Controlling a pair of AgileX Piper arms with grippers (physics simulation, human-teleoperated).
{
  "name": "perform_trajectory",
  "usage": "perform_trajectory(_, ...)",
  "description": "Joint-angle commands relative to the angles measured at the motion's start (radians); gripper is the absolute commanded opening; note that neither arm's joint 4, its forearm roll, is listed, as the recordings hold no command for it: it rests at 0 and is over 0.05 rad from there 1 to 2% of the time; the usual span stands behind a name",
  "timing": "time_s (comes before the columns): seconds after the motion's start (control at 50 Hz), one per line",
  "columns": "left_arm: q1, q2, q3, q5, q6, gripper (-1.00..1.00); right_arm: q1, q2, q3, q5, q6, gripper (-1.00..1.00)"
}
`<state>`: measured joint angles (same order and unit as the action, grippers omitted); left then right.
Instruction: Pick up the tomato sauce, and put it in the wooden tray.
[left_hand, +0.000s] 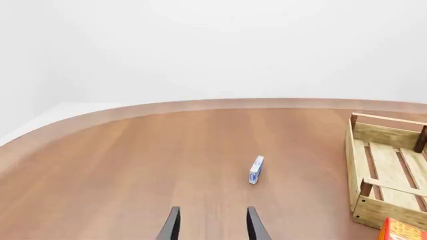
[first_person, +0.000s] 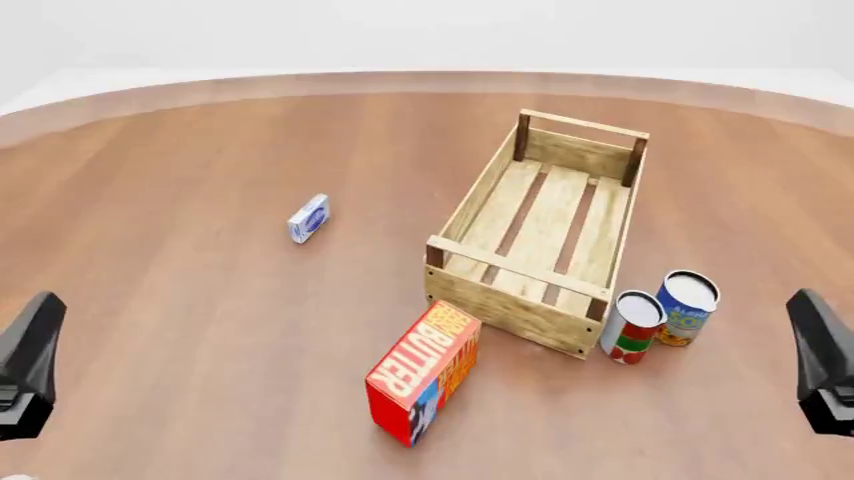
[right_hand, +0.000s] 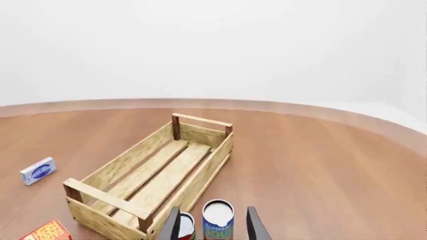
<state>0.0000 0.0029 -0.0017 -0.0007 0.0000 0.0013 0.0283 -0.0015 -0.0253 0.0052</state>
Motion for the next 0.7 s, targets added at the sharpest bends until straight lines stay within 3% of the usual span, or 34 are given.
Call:
perform_trajectory(0.02,0.000,0.005,-0.003,-0.001,0.000,1.00,-0.003,-0.024,-0.004,0.030,-0.008,1.00)
perform_trajectory(0.24,0.000,0.005,-0.003,-0.001,0.000,1.00,0.005,-0.023,-0.005,0.039,-0.004,1.00)
perform_trajectory(0.26,0.000,0.005,-0.003,-0.001,0.000,1.00,0.075,0.129,-0.029,0.017,-0.027,1.00)
perform_trajectory(0.28,0.000,0.005,-0.003,-0.001,0.000,1.00,0.075,0.138,-0.029,0.008,-0.027,1.00)
perform_trajectory(0.7,0.000,0.005,-0.003,-0.001,0.000,1.00,0.100,0.185,-0.028,0.010,-0.037,1.00)
